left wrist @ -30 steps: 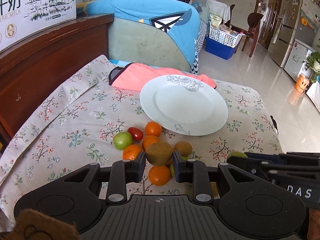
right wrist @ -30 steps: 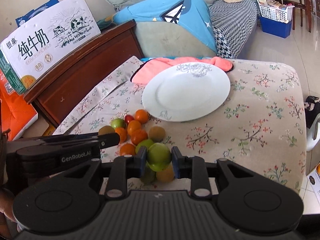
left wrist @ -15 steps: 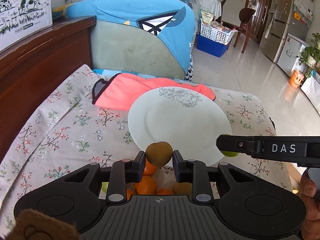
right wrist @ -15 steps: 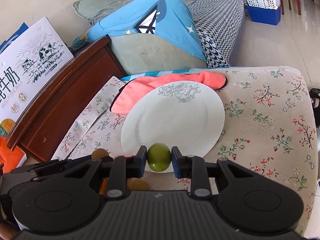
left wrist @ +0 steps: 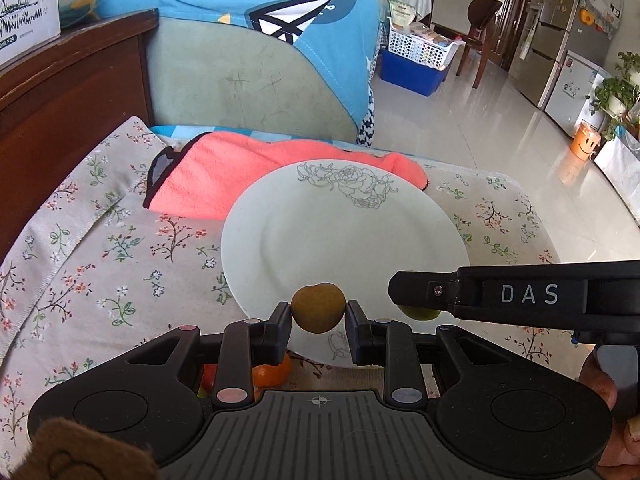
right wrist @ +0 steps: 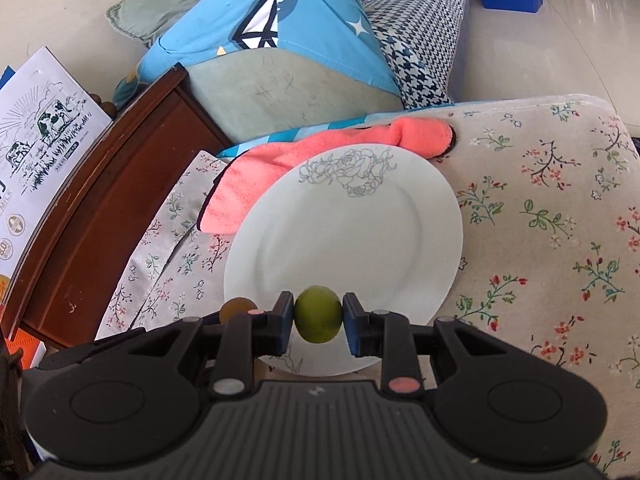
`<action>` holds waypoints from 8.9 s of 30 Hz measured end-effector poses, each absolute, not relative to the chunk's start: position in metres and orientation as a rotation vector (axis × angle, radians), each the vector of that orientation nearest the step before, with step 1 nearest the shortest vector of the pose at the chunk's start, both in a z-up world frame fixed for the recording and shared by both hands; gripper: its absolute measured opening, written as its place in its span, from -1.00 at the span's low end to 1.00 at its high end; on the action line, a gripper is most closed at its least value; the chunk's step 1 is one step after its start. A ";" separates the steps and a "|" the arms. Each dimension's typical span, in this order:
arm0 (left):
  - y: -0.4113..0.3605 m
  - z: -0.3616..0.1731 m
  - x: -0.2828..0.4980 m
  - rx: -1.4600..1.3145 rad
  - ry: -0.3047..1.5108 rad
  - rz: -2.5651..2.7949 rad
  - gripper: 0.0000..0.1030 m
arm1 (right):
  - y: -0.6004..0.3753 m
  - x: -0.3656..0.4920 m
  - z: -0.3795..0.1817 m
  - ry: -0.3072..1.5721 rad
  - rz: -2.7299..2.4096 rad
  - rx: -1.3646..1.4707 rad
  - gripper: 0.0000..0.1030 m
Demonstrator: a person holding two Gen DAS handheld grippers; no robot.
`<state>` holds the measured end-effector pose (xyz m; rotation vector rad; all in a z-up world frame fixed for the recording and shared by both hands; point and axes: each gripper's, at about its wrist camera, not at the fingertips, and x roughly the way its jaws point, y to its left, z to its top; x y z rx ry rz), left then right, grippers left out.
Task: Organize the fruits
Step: 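Carry both fruits onto the white plate and open both tools, then withdraw both open tools from the plate back toward the fruit, then grasp a brown kiwi with the right tool while the left tool grasps a large green lime, then carry the kiwi and lime onto the white plate and open both tools, then withdraw both open tools from the plate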
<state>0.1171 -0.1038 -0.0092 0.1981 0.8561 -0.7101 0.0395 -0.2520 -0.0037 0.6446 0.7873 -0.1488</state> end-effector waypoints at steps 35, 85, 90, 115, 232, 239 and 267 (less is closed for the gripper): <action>-0.010 0.020 0.094 0.019 0.826 -0.510 0.26 | -0.240 -0.016 0.007 0.800 -0.051 0.551 -0.34; -0.021 -0.016 0.030 0.102 0.858 -0.585 0.09 | -0.164 -0.057 -0.023 0.851 0.018 0.259 -0.44; -0.018 -0.015 0.030 0.085 0.862 -0.600 -0.15 | -0.172 -0.059 -0.022 0.855 -0.019 0.290 -0.44; -0.025 -0.025 0.002 0.123 0.911 -0.613 -0.18 | -0.183 -0.060 -0.023 0.872 -0.063 0.349 -0.44; -0.020 0.023 0.076 0.012 0.828 -0.550 0.08 | -0.232 -0.009 0.015 0.788 -0.048 0.548 -0.37; -0.005 0.013 0.059 0.013 0.852 -0.520 0.08 | -0.204 -0.030 0.007 0.822 -0.002 0.461 -0.34; 0.015 -0.008 0.047 0.028 0.908 -0.471 0.08 | -0.149 -0.025 -0.023 0.866 0.027 0.192 -0.28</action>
